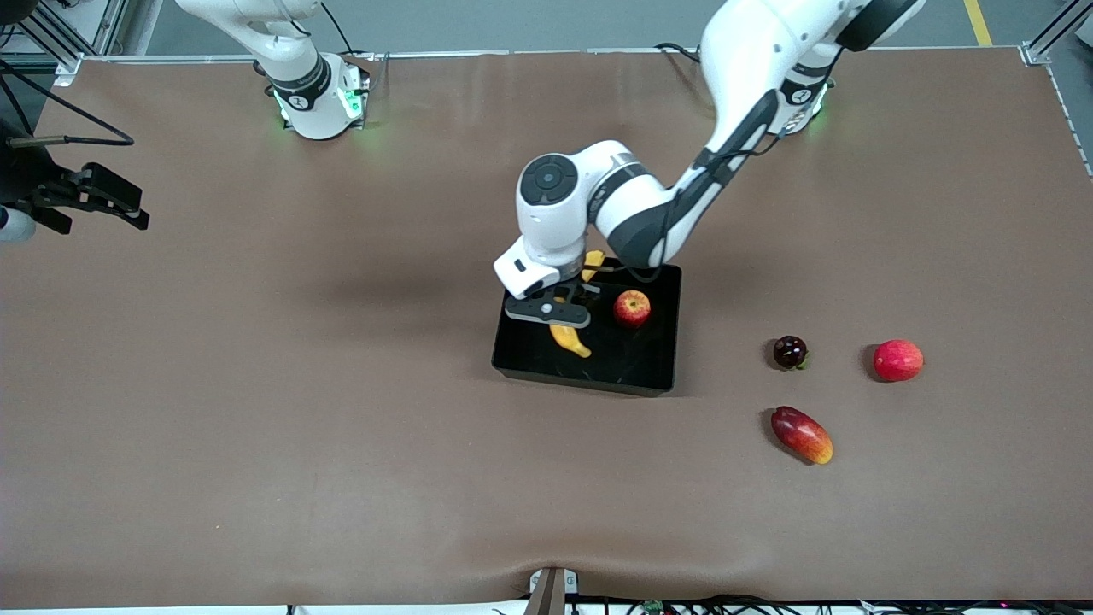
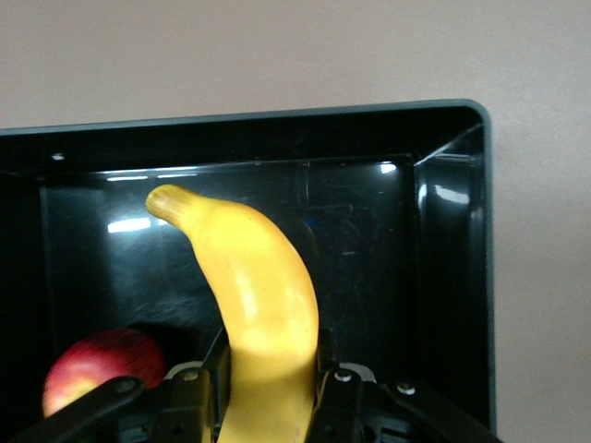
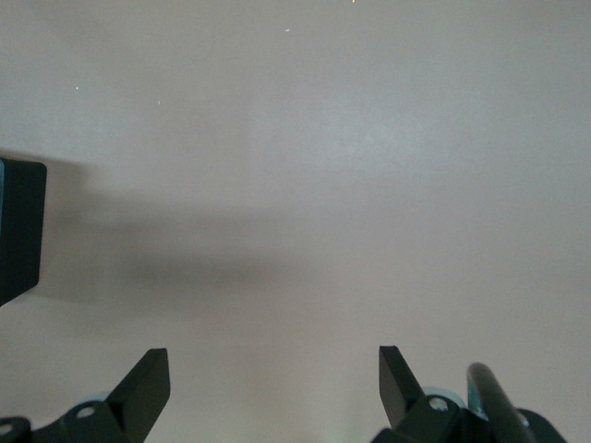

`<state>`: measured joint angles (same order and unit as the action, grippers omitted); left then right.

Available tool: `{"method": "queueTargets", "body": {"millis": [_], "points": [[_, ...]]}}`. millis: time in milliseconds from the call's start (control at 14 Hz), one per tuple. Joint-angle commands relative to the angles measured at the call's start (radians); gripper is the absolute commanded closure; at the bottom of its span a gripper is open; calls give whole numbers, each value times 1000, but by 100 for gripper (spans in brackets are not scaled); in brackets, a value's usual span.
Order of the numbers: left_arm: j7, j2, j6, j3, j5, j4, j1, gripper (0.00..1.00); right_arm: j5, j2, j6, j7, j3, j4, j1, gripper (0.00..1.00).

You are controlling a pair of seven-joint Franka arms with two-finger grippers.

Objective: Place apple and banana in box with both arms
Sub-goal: 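Carry the banana over the tray and lower it inside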

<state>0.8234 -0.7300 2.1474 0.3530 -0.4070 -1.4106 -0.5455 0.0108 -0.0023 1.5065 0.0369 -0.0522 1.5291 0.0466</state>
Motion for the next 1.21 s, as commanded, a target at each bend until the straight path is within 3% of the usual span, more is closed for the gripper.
{"method": "queueTargets", "body": {"millis": [0, 786, 857, 929, 1000, 1143], "points": [[3, -66, 32, -28, -23, 73, -25, 100, -2, -4, -11, 3, -9, -10, 15, 0], [2, -198, 138, -34, -27, 67, -40, 100, 3, -8, -15, 1, -8, -10, 13, 0], [0, -198, 138, -43, -27, 67, -40, 78, 1, -10, -15, 1, -2, -10, 13, 0], [3, -197, 138, -43, -27, 67, -42, 43, 4, -8, -14, 6, 21, -10, 9, 0], [-1, -194, 138, -45, -29, 65, -42, 0, 9, -8, -14, 9, 50, -10, 1, 0], [-4, -175, 137, -45, -36, 65, -37, 0, 11, -8, -12, 12, 77, -10, -5, 0]]}}
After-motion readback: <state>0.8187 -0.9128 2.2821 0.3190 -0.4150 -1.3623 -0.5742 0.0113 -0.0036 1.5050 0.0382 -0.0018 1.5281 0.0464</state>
